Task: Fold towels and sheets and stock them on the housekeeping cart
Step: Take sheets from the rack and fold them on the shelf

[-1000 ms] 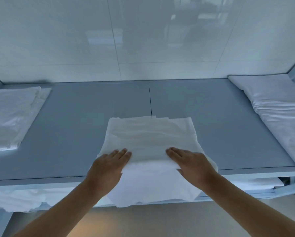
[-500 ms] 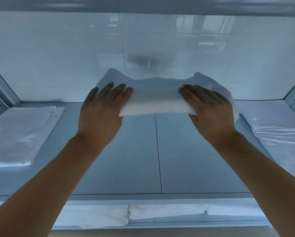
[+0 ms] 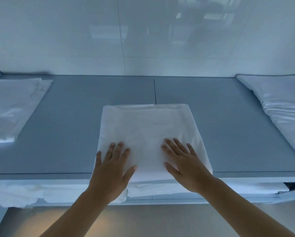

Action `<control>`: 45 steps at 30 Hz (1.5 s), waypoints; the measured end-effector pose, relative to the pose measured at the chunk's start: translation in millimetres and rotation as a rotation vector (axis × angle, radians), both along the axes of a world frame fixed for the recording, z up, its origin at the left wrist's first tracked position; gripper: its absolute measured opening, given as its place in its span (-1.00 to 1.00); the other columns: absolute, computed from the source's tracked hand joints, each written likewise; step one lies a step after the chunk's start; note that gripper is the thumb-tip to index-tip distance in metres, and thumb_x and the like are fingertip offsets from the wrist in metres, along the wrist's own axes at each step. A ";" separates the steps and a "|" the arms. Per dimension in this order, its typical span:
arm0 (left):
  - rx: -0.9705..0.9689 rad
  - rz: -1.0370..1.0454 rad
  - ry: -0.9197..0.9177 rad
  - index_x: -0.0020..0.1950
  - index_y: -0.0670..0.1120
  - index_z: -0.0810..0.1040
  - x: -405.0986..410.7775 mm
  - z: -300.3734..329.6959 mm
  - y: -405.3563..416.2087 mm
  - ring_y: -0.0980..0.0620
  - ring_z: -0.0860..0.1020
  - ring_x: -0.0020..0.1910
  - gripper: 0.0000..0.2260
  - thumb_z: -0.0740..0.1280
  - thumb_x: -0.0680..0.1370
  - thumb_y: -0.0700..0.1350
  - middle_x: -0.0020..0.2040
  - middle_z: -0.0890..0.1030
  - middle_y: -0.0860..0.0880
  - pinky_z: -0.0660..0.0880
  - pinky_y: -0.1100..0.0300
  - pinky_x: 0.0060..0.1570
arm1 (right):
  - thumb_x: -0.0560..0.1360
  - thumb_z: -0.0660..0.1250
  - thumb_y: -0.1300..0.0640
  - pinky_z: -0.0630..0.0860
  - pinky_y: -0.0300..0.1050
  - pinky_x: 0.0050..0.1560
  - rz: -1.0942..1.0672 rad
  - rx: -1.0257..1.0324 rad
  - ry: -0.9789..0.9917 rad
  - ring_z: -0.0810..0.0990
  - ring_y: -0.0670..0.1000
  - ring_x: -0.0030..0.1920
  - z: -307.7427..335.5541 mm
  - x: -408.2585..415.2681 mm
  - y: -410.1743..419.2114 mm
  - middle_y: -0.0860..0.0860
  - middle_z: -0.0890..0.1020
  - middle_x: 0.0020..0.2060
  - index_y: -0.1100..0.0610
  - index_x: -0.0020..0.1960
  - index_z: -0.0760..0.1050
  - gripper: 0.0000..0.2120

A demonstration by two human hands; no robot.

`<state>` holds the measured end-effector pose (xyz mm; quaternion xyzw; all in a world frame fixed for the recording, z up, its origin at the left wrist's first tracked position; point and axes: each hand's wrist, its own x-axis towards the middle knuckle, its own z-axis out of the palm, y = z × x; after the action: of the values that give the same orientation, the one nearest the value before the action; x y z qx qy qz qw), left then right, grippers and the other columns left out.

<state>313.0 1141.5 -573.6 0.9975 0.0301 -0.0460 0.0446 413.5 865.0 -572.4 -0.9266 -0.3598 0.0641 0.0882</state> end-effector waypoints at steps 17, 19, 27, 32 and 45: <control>-0.056 -0.064 -0.062 0.68 0.13 0.04 70.4 -25.5 40.2 0.04 -0.06 0.67 -0.36 -0.16 0.63 0.31 0.69 -0.05 0.10 -0.05 -0.04 0.63 | 0.65 -0.13 -0.31 -0.12 -0.02 0.64 -0.204 -0.006 0.031 -0.13 -0.12 0.65 -27.0 159.8 13.2 -0.18 -0.08 0.66 -0.14 0.68 -0.10 -0.35; -0.058 -0.102 -0.059 0.68 0.13 0.05 79.2 -25.9 51.9 0.05 -0.04 0.67 -0.37 -0.14 0.63 0.31 0.69 -0.04 0.11 -0.04 -0.03 0.63 | 0.65 -0.13 -0.31 -0.12 0.00 0.64 -0.237 0.014 0.031 -0.14 -0.12 0.65 -28.3 156.2 15.8 -0.17 -0.08 0.66 -0.13 0.68 -0.11 -0.35; 0.016 0.028 -0.044 0.67 0.07 0.13 110.8 -12.2 37.5 -0.06 0.08 0.66 -0.48 -0.03 0.69 0.06 0.69 0.10 0.02 0.05 -0.15 0.58 | 0.63 -0.15 -0.33 -0.08 0.05 0.63 -0.418 0.089 -0.049 -0.06 -0.05 0.66 -43.5 128.1 26.0 -0.12 -0.01 0.67 -0.09 0.68 -0.05 -0.32; -0.099 0.187 -0.059 0.65 0.04 0.21 74.5 -21.9 -56.2 -0.17 0.10 0.65 -0.42 -0.07 0.65 0.18 0.67 0.18 -0.05 0.05 -0.28 0.55 | 0.64 -0.12 -0.31 -0.09 0.05 0.64 -0.423 0.084 -0.057 -0.07 -0.05 0.66 -41.7 127.8 25.7 -0.11 -0.01 0.67 -0.08 0.69 -0.05 -0.33; -0.040 0.043 0.053 0.66 0.16 0.11 92.6 -2.2 27.6 0.00 0.01 0.67 -0.50 0.01 0.70 0.08 0.69 0.04 0.10 0.03 -0.14 0.59 | 0.63 -0.01 -0.29 0.03 0.21 0.56 -0.409 -0.006 -0.019 0.00 0.10 0.65 -28.8 63.8 49.1 0.02 0.00 0.67 0.07 0.68 -0.01 -0.26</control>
<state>405.6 1169.0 -575.8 0.9939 0.0520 -0.0721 0.0647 477.3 914.1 -601.2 -0.9812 -0.1648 0.0373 0.0930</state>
